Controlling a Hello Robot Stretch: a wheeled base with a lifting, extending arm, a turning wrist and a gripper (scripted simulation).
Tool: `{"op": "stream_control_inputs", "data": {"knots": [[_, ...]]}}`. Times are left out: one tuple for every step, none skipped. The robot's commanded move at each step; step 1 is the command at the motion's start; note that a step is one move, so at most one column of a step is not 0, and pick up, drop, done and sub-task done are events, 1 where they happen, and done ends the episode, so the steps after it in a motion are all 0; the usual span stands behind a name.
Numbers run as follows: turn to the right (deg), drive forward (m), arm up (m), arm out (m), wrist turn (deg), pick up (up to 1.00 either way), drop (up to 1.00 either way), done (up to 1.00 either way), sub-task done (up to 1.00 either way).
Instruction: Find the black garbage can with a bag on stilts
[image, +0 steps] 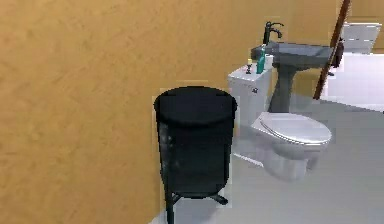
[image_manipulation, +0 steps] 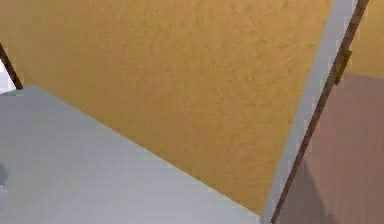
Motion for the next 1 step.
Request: {"op": "stream_control_inputs", "data": {"knots": [[0.0,0.00,0.00,0.00,0.0,0.00,0.00,1.00,0.00]]}}
